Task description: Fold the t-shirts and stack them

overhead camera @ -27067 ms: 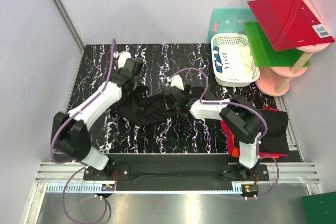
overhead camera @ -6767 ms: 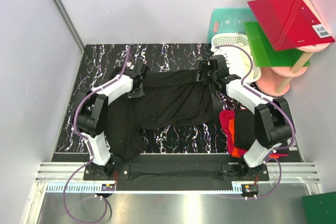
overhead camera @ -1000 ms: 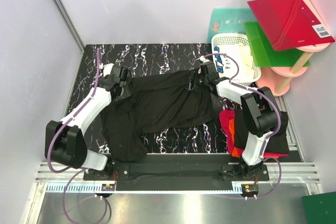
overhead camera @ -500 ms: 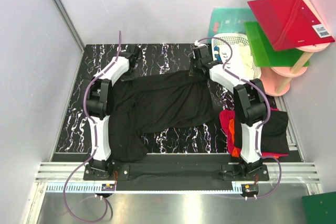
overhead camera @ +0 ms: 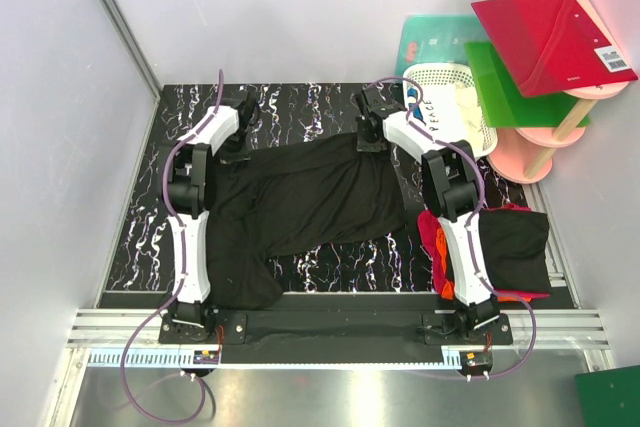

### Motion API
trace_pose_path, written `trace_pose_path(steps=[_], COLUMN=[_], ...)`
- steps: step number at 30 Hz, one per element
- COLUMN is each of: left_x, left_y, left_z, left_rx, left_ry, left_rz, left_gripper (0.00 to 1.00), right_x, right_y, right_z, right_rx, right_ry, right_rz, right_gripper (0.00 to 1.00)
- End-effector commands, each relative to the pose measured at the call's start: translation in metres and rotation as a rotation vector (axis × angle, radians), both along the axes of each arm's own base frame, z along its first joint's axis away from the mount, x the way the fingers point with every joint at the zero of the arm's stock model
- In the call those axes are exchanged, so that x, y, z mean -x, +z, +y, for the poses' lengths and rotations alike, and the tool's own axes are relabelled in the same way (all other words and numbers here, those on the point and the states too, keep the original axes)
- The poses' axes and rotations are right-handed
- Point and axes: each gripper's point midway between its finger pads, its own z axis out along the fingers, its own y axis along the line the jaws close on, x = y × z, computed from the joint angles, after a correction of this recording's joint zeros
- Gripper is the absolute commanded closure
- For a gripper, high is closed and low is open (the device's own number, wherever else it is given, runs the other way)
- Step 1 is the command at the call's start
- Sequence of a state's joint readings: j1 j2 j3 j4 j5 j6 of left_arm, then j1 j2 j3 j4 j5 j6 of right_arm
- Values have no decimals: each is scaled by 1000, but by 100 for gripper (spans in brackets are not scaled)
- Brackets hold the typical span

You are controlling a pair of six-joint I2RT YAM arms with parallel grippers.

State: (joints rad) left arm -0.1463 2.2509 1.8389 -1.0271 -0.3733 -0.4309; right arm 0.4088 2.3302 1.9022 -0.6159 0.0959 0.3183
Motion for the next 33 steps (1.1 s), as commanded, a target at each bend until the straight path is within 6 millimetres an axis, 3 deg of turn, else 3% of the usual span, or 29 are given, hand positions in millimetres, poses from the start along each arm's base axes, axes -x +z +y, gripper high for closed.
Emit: trace_pose_path(steps=[1, 2, 3, 6, 8, 12, 22, 24, 25, 26, 27, 28, 29, 30, 31, 32, 33], left_x=[-6, -9, -7, -37, -46, -80, -132, -129, -127, -122, -114, -107, -97, -84, -76, -59, -51], left_y=[-11, -13, -22, -10, -3, 21, 64, 83, 91, 128, 121, 130, 155, 143, 143, 136, 130], left_z=[1, 0, 0, -1, -3, -3, -20, -22, -22, -25, -23, -25, -27, -27, -28, -26, -24], left_rx=[19, 22, 19, 22, 33, 62, 185, 190, 190, 192, 177, 177, 178, 173, 172, 170, 161], left_ry=[-15, -15, -14, -12, -11, -9, -44, -52, -54, -68, -71, -78, -88, -93, -96, -94, -89], left_rz=[57, 58, 93, 33, 21, -87, -335, -375, -392, -464, -457, -474, -519, -479, -468, -430, -412], left_gripper=[100, 100, 100, 100, 100, 100, 100, 100, 100, 100, 100, 100, 100, 100, 100, 100, 100], right_x=[4, 4, -2, -11, -16, -34, -60, -57, -59, -52, -50, -54, -40, -36, -42, -27, -24], right_y=[-19, -29, -25, -27, -28, -18, -2, 2, 15, 11, 31, 41, 28, 34, 70, 58, 87], right_z=[-5, -7, -7, -10, -13, -18, -38, -39, -37, -38, -32, -27, -29, -25, -21, -23, -22], right_rx=[72, 85, 90, 103, 113, 109, 130, 132, 118, 116, 76, 44, 42, 13, -40, -47, -84], right_ry=[-16, -20, -26, -45, -56, -79, -121, -119, -111, -103, -79, -71, -59, -43, -42, -28, -25], right_rz=[81, 97, 80, 67, 54, 12, -57, -59, -84, -67, -94, -135, -105, -122, -221, -195, -256], right_gripper=[100, 100, 100, 100, 100, 100, 100, 100, 100, 100, 100, 100, 98, 96, 95, 94, 94])
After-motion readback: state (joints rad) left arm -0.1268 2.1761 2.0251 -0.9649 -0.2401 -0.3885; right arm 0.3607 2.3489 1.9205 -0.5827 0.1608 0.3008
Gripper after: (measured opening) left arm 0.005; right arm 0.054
